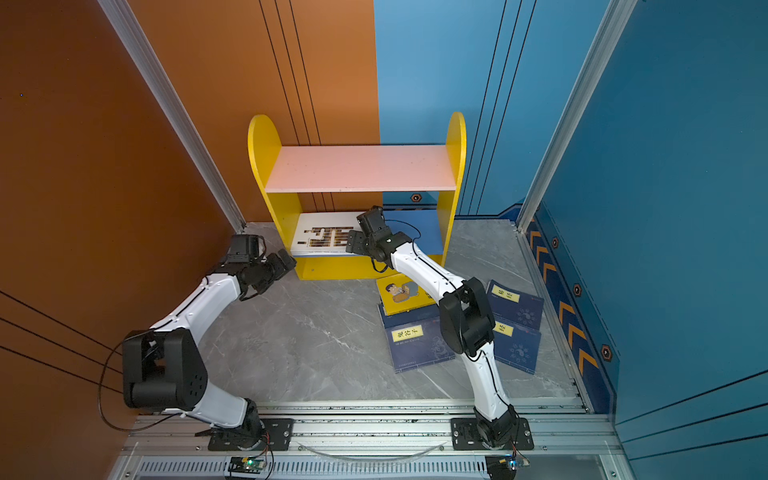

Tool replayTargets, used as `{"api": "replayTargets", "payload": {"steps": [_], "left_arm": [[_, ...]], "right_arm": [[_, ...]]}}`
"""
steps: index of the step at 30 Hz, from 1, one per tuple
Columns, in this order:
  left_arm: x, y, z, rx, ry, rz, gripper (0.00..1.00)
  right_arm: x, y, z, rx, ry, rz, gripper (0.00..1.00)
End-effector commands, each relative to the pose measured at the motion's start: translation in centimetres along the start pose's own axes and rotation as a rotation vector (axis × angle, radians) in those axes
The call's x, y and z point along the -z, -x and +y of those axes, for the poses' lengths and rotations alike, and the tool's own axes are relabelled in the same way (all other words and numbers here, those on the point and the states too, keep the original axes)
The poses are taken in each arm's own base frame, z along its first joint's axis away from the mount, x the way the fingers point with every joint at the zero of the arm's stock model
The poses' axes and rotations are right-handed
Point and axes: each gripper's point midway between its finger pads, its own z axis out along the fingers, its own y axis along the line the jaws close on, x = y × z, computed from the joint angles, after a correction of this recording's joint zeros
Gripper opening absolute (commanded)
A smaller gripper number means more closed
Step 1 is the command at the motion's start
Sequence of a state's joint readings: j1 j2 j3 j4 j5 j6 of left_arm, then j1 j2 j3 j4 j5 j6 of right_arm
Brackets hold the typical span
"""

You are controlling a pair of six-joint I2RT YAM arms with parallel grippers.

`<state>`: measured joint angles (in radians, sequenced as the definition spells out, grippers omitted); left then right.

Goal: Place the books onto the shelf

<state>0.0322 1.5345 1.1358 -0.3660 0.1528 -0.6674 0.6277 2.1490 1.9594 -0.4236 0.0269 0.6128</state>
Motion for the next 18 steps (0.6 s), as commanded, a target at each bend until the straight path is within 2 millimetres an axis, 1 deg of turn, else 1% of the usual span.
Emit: {"api": "replayTargets", "payload": {"steps": [1, 5, 11, 12, 18], "left_arm": [[0.9, 0.7, 0.0, 0.012, -0.005, -0.023, 0.99], [1.6, 0.7, 0.3, 0.019, -0.008, -0.030, 0.98], [3.1, 1.0, 0.7, 0.026, -0.019, -0.043, 0.98], [3.4, 1.0, 0.7, 0.029, -0.024, -0.047, 0.98], [5.4, 1.1, 0.3, 0.011, -0.060, -0.061, 0.98]], "right_arm": [[-0.5, -1.8, 1.4, 0.057, 0.034, 0.064, 0.93], [-0.1, -1.8, 0.9, 0.075, 0.010, 0.062, 0.94], [0.6, -0.6, 0.6, 0.079, -0.004, 0.028, 0.96], [0.7, -0.4, 0.5, 0.082, -0.010, 0.022, 1.00], [2.8, 0.7, -0.6, 0.105, -0.070, -0.024, 1.00]]}}
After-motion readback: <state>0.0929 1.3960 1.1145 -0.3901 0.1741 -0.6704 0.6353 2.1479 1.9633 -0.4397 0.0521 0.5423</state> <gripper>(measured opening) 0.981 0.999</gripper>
